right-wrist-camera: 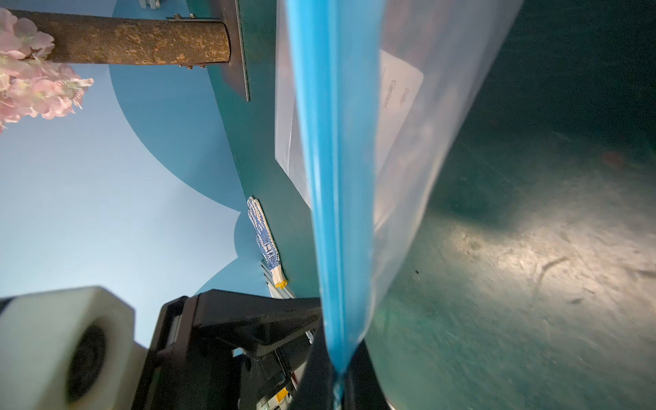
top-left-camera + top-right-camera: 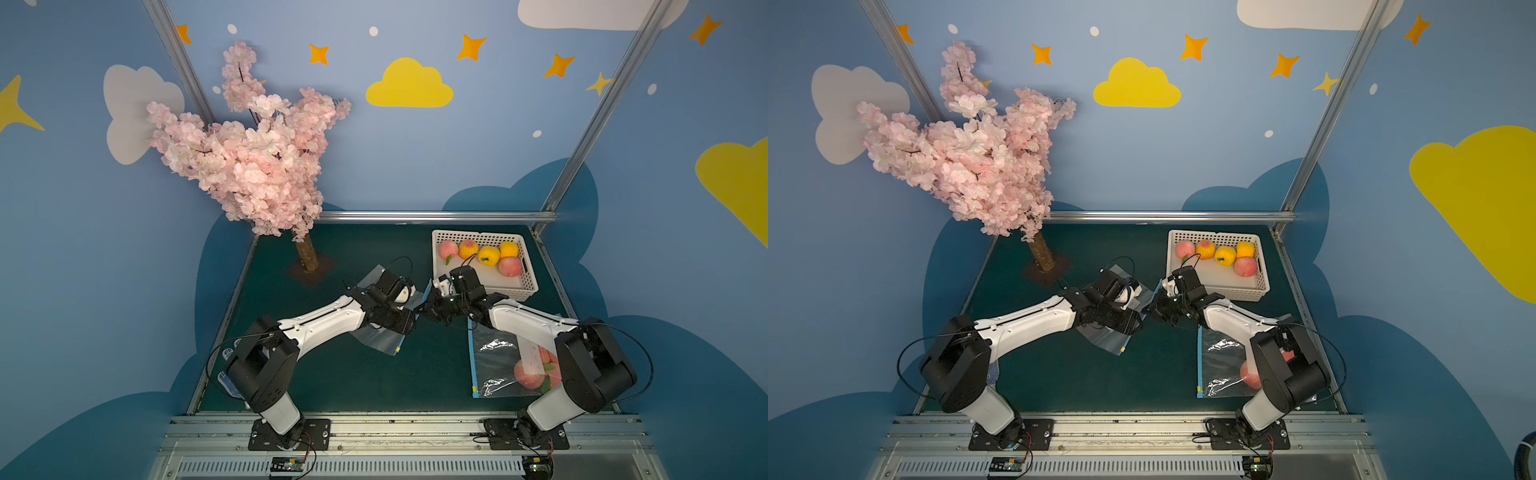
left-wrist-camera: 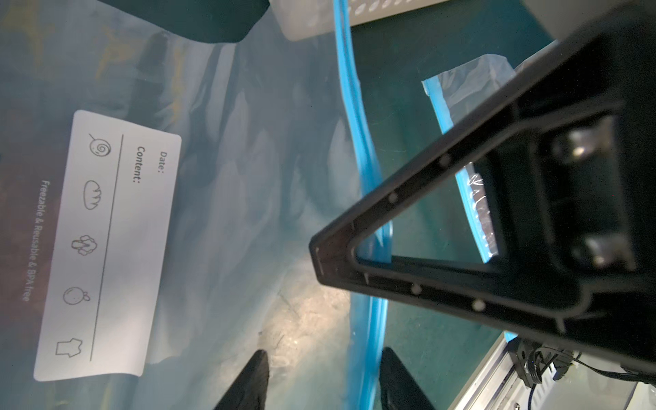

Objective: Place the peach in a zip-top bag and seal the zipper
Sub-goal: Open the zipper of the food storage bag at the center of the board.

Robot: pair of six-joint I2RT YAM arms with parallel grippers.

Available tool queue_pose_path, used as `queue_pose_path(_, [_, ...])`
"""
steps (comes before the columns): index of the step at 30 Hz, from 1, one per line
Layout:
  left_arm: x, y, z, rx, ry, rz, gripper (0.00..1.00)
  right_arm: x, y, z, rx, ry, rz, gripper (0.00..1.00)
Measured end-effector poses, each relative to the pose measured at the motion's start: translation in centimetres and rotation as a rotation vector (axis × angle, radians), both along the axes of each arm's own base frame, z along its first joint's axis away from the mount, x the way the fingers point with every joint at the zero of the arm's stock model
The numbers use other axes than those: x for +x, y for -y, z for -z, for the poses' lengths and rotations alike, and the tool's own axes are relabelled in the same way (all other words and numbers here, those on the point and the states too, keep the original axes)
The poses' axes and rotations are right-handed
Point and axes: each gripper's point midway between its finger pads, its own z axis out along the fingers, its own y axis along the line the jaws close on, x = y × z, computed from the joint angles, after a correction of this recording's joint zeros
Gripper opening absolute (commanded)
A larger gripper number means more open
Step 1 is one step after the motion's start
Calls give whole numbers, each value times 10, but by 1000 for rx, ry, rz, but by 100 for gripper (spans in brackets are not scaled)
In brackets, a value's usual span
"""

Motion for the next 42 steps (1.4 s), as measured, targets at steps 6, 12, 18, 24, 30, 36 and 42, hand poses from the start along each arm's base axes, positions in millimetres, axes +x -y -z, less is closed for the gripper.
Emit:
queue_pose_path(6, [2,2,-2,-11,4,-9,60,-2,-1,4,-6,-5,-10,0])
queue_pose_path(12, [7,1,-4,-22,9,-27,44,-3,-2,4,-6,-6,-16,0])
queue_pose_path(18, [9,2,-6,-33,16,-32,46,-3,-2,8,-10,-11,-20,0])
queue_pose_path(24, [12,1,-7,-39,19,-41,43,-4,-2,11,-12,-18,-26,0])
queue_pose_path(30, [11,3,-8,-51,13,-34,47,-5,-3,10,-8,-20,-29,0])
queue_pose_path(36, [8,6,-9,-69,-1,-18,46,-5,-4,9,-2,-21,-32,0])
queue_pose_path(42, [8,6,-9,-68,0,-15,37,-6,-5,9,3,-27,-34,0])
